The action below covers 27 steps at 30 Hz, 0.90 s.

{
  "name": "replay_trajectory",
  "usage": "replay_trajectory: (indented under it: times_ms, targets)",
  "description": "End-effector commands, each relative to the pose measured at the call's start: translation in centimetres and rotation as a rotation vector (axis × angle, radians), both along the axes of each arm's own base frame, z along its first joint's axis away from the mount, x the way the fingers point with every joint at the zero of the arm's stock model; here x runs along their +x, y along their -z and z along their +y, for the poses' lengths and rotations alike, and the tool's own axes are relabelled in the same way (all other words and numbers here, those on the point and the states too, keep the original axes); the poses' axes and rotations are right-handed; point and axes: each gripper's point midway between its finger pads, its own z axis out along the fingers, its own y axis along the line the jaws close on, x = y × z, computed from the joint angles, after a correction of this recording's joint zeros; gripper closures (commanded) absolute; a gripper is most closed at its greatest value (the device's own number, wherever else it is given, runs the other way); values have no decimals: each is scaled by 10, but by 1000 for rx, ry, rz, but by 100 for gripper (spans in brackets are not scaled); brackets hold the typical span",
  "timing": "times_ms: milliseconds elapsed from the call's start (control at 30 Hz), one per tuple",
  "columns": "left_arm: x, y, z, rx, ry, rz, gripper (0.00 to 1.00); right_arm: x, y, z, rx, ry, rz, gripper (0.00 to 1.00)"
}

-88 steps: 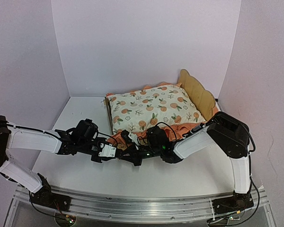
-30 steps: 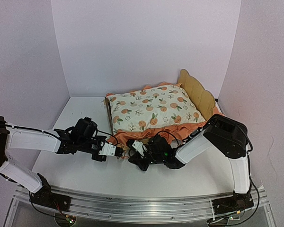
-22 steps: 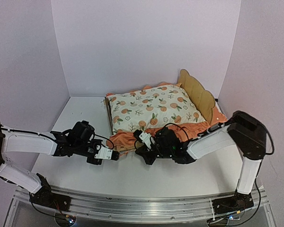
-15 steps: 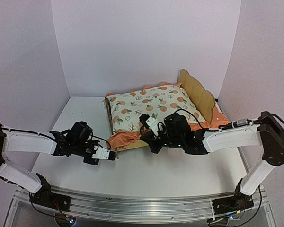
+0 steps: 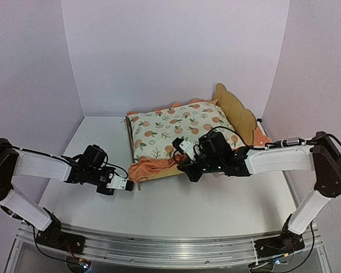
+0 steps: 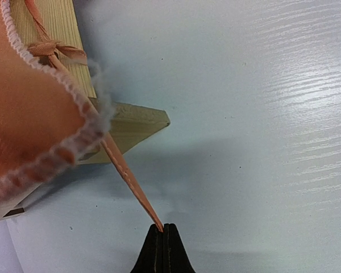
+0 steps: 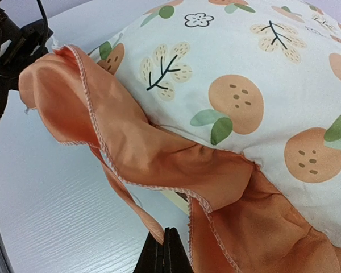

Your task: Set up the pet bed

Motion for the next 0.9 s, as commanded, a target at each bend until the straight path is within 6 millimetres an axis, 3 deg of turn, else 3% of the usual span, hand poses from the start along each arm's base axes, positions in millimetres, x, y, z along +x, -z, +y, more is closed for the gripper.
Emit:
replay_trajectory:
  times_ms: [0, 167, 333, 367, 467, 533, 667, 767, 867]
  targets:
    - [-18, 21, 28, 99, -35, 82, 100, 6, -16, 2, 50, -5, 57, 100]
    - [-29, -2, 4, 5, -16, 179, 100, -66, 13, 36, 11, -288, 233, 100]
    - [-61, 2, -11, 16, 46, 260, 99, -103, 29, 56, 6, -368, 318, 97]
    - [-68, 3, -12, 16, 68, 276, 96, -108, 31, 62, 8, -387, 335, 96]
    - [-86, -1, -10, 18, 124, 324, 69, -127, 37, 79, 28, -434, 429, 82]
    - [-93, -3, -5, 36, 142, 343, 58, -133, 37, 82, 45, -432, 486, 68]
    - [-104, -16, 1, 52, 171, 369, 48, -140, 22, 72, 42, -404, 539, 49]
    - [-110, -33, -1, 23, 171, 385, 43, -135, 1, 57, 2, -336, 516, 46]
    - [-99, -59, -13, -51, 124, 370, 42, -111, -31, 34, -28, -173, 484, 45]
